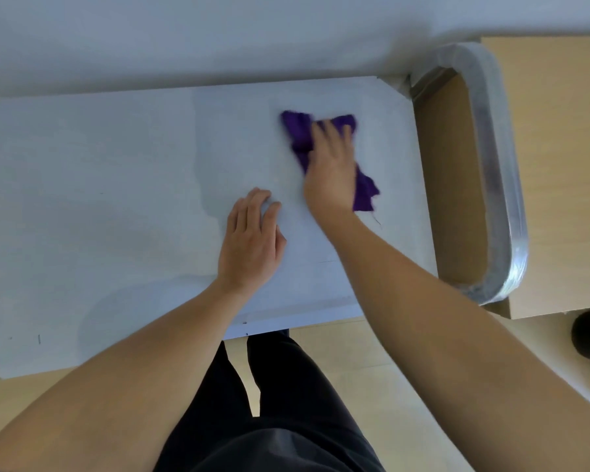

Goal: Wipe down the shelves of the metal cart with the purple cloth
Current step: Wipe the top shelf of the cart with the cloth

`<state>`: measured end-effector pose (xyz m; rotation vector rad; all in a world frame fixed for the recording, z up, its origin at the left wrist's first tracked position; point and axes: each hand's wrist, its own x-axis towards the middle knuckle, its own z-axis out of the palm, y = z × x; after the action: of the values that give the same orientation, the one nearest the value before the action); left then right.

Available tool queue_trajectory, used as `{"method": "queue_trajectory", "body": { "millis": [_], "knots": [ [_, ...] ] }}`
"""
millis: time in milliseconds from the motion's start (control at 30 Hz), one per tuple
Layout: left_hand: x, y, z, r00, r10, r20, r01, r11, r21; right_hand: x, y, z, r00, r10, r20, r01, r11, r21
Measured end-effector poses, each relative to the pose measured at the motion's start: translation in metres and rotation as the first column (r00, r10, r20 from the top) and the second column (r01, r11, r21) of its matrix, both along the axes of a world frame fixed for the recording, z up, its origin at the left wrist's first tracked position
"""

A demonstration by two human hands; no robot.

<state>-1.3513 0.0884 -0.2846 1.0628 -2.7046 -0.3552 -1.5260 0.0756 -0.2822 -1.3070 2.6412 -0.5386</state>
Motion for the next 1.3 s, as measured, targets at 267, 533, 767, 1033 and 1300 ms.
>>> {"method": "queue_trajectory", "body": {
  "millis": [267,533,767,1033,1300],
  "knots": [
    [0.000,0.000,0.000,0.999,0.012,-0.039,-0.012,1.000,0.001,-0.050,0.014,0.000,0.999,0.040,-0.003,-0.040,0.998,-0.055],
    [0.000,-0.001,-0.003,1.000,0.013,-0.023,-0.013,1.000,0.005,-0.029,-0.024,0.003,0.981,-0.196,0.000,0.196,0.981,0.012],
    [0.000,0.000,-0.001,1.000,0.014,-0.024,-0.013,1.000,0.023,-0.026,-0.037,0.000,0.968,0.251,0.007,-0.250,0.965,-0.074],
    [-0.001,0.000,-0.001,1.000,0.008,-0.015,-0.008,1.000,0.027,-0.105,-0.019,0.005,0.978,-0.208,-0.012,0.208,0.978,0.002],
    [-0.002,0.001,0.000,1.000,0.004,-0.002,-0.004,0.999,0.033,0.030,-0.046,-0.010,0.926,0.374,-0.052,-0.375,0.927,-0.010]
  ]
}}
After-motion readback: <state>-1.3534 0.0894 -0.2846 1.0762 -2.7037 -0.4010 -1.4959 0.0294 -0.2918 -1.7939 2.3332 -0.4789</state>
